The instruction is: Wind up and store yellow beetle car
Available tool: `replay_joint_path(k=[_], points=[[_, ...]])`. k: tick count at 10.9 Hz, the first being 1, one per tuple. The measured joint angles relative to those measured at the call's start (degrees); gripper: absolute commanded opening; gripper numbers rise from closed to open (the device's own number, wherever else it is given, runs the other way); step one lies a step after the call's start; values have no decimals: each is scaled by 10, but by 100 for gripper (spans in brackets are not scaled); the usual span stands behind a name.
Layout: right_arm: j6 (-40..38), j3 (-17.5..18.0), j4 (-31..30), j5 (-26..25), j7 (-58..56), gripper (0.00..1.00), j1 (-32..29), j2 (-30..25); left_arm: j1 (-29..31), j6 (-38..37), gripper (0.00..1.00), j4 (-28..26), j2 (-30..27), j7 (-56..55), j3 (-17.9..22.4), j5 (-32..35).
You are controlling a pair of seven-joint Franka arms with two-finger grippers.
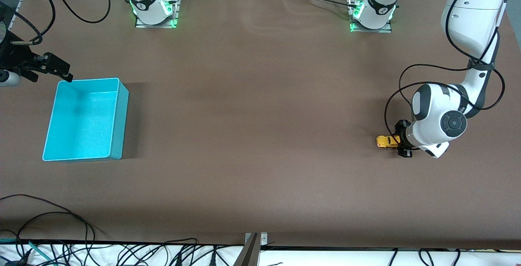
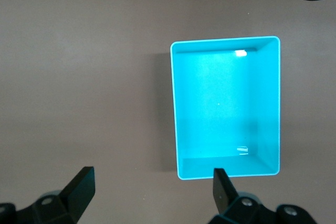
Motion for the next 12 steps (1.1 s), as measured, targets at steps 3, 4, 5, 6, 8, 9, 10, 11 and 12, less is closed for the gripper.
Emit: replay_joint_path(k=[3, 4, 5, 6, 8, 9, 10, 11, 12], points=[[0, 0, 0, 0, 0, 100, 0, 0, 0, 0, 0, 0, -2, -1, 0, 0], [0, 0, 0, 0, 0, 100, 0, 0, 0, 0, 0, 2, -2, -1, 0, 0], [0, 0, 0, 0, 0, 100, 0, 0, -1, 0, 0, 6, -4, -4, -1, 0], [0, 0, 0, 0, 0, 100, 0, 0, -2, -5, 0, 10, -8, -8, -3, 0], [0, 0, 0, 0, 0, 100, 0, 0, -6, -27, 0, 14, -26, -32, -26, 0], [0, 0, 0, 0, 0, 100, 0, 0, -10, -44, 0, 14, -36, -59, -47, 0], [0, 0, 0, 0, 0, 100, 0, 0, -14, -58, 0, 14, -41, -83, -69, 0], [0, 0, 0, 0, 0, 100, 0, 0, -24, -66, 0, 13, -42, -105, -83, 0], [0, 1, 0, 0, 0, 100, 0, 0, -41, -69, 0, 9, -42, -123, -88, 0]])
